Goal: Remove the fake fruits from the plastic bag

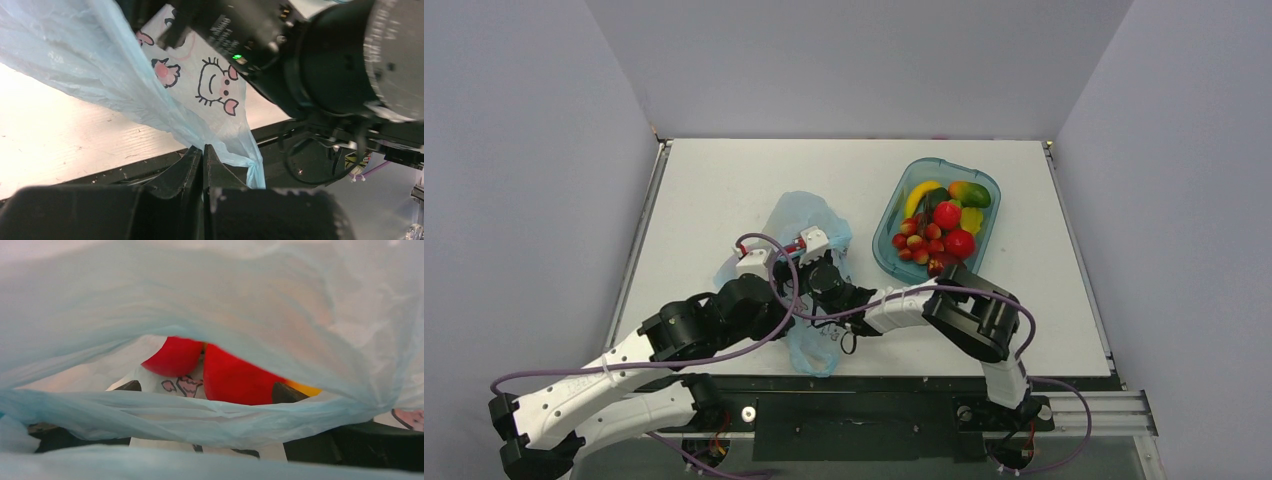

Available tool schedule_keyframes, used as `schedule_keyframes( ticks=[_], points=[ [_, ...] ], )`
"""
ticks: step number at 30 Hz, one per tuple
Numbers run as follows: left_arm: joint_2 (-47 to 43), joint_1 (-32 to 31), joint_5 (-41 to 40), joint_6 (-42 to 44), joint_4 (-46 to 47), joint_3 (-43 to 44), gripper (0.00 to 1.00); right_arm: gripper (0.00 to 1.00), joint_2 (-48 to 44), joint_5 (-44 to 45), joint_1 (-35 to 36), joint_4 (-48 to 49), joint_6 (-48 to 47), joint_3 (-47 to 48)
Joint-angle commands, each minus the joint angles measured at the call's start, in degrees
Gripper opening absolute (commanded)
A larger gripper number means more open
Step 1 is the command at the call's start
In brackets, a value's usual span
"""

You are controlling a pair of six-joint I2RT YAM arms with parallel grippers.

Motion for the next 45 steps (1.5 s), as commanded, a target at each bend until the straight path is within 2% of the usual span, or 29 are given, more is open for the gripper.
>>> schedule_keyframes(
  ticks=[1,5,9,12,15,18,23,29,30,32,34,36,38,45],
  points=[
    [-0.37,-0.28,0.92,0.33,2.7,1.01,0.0,1.0,5.87,2.38,0.14,1.16,-1.4,7.97],
    [-2.32,-0.23,1.27,-0.97,3.43,-1.33,0.0,0.98,10.5,8.59,0.18,-4.51,-0.97,13.55],
    [-5.01,-0.29,0.55,-2.13,0.83,-2.29,0.0,0.77,11.4,9.63,-0.08,-5.2,-2.74,14.39],
    [-7.15,-0.27,-1.0,-2.91,-0.68,-2.87,0.0,0.7,11.64,6.92,-0.55,-5.23,-3.51,14.76],
    [-8.83,-0.25,-2.05,-3.35,-3.27,-2.98,0.0,0.47,11.67,4.97,-0.77,-6.51,-4.35,15.61],
    [-8.77,-0.28,-3.24,-3.44,-6.9,-1.76,0.0,0.39,8.96,3.35,-0.83,-6.55,-4.25,14.51],
    [-7.83,-0.23,-5.47,-3.15,-14.55,0.53,0.0,0.18,1.82,1.56,-0.26,-6.97,-4.24,9.81],
    [-8.38,-0.28,-6.79,-1.25,-17.49,0.74,0.0,0.1,-4.19,-0.88,0.12,-7.73,-3.93,6.3],
    [-8.52,-0.24,-6.82,-1.16,-17.56,0.76,0.0,0.1,-4.63,-1.06,0.11,-7.09,-3.86,5.55],
    [-8.83,-0.27,-5.54,-0.57,-16.8,0.54,0.0,0.17,-4.26,-2.12,0.1,-5.69,-3.45,5.13],
    [-9.05,-0.25,-3.38,0.62,-13.88,0.28,0.0,0.35,-3.04,-2.6,0.36,-5.11,-2.72,5.58],
    [-8.55,-0.27,-1.65,1.69,-12.35,0.47,0.0,0.63,-1.7,-1.7,0.71,-5.15,-1.49,6.66],
    [-7.41,-0.23,-0.84,2.54,-11.9,0.92,0.0,0.76,-0.37,-0.9,1.04,-4.81,-0.56,7.84],
    [-3.77,-0.25,1.68,3.54,-9.08,0.83,0.0,0.95,7.81,2.09,2.33,-3.74,-2.37,14.53]
  ],
)
